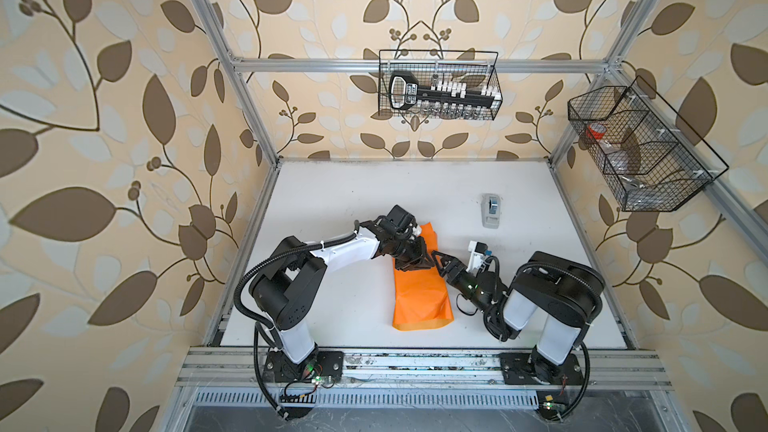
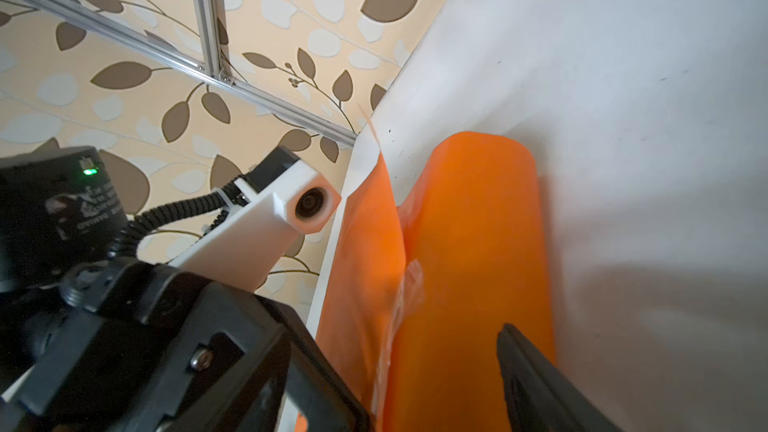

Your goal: Wrap the gift box in paper

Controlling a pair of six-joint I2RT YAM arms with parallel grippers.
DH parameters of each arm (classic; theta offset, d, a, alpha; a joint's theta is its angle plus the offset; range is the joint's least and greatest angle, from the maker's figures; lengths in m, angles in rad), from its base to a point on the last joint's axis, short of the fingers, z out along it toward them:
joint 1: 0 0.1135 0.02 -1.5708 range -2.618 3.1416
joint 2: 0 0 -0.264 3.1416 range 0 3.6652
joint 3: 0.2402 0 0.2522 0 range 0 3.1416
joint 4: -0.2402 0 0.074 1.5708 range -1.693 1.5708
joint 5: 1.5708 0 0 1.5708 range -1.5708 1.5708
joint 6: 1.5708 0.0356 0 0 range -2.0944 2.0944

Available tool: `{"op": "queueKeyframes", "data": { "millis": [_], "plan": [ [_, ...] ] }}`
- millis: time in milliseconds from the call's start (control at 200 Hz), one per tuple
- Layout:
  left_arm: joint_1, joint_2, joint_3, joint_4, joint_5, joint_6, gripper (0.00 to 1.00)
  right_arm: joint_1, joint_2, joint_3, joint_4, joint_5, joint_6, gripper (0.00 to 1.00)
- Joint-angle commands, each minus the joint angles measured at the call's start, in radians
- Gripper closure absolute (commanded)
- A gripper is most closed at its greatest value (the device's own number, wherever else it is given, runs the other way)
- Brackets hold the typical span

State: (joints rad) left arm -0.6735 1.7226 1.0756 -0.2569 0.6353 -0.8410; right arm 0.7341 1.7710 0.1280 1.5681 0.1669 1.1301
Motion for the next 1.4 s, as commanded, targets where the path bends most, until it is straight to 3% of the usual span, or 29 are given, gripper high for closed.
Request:
{"op": "queueKeyframes", "data": {
  "millis": [0, 20, 45, 120, 160, 285, 490, 670, 890, 1394],
  "plan": [
    [-0.008, 0.050, -0.045, -0.069, -0.132, 0.015, 0.84, -0.059, -0.096, -0.083, 0.040, -0.033, 0.020, 0.19],
    [-0.009, 0.050, -0.045, -0.068, -0.132, 0.014, 0.84, -0.073, -0.114, -0.096, 0.040, -0.038, 0.020, 0.18],
    [-0.008, 0.048, -0.045, -0.068, -0.131, 0.014, 0.84, -0.089, -0.134, -0.108, 0.034, -0.051, 0.019, 0.01],
    [-0.008, 0.052, -0.045, -0.067, -0.132, 0.014, 0.84, -0.135, -0.195, -0.115, -0.043, -0.101, 0.016, 0.03],
    [-0.009, 0.053, -0.048, -0.066, -0.132, 0.011, 0.84, -0.146, -0.230, -0.104, -0.102, -0.125, 0.001, 0.11],
    [-0.008, 0.054, -0.046, -0.065, -0.132, 0.008, 0.84, -0.121, -0.357, -0.025, -0.374, -0.168, -0.078, 0.49],
    [-0.009, 0.054, -0.042, -0.071, -0.135, 0.008, 0.84, -0.024, -0.583, 0.153, -0.880, -0.071, -0.254, 0.73],
    [-0.009, 0.060, -0.043, -0.070, -0.135, 0.008, 0.84, -0.047, -0.525, 0.233, -0.936, -0.125, -0.260, 0.98],
    [-0.010, 0.060, -0.037, -0.071, -0.135, 0.007, 0.84, -0.042, -0.421, 0.281, -0.926, -0.160, -0.237, 1.00],
    [-0.010, 0.064, -0.039, -0.070, -0.134, 0.008, 0.84, -0.062, -0.382, 0.245, -0.905, -0.141, -0.210, 1.00]
  ]
}}
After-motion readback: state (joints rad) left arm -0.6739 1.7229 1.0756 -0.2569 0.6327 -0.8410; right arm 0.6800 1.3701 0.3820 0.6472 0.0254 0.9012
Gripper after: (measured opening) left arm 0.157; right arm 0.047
